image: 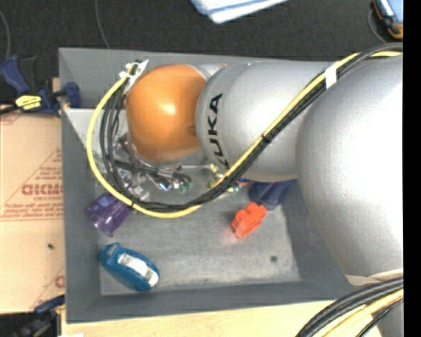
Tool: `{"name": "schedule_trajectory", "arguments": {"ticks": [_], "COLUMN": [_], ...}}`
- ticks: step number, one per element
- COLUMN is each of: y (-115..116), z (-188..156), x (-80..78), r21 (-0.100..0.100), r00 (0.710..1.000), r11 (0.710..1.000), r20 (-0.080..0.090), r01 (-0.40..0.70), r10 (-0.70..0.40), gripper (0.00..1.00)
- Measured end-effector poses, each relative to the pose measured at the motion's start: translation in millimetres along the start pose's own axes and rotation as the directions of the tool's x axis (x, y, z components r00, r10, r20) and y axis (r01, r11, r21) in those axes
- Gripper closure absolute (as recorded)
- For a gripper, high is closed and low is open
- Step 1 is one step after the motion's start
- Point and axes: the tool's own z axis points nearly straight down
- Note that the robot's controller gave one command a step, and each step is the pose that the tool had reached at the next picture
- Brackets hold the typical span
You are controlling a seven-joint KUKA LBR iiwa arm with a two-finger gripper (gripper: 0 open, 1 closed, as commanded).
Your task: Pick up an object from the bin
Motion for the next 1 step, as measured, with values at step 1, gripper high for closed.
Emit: {"name": "schedule_trajectory", "arguments": {"ticks": [1], "y": [1.4], "z": [1.3], "x": [-2.8], "r21": [0.000], "r00": [1.000], "r11": [1.000], "r20": [0.000], "r01": [-0.002], "r10": [0.002], "gripper": [1.00]}}
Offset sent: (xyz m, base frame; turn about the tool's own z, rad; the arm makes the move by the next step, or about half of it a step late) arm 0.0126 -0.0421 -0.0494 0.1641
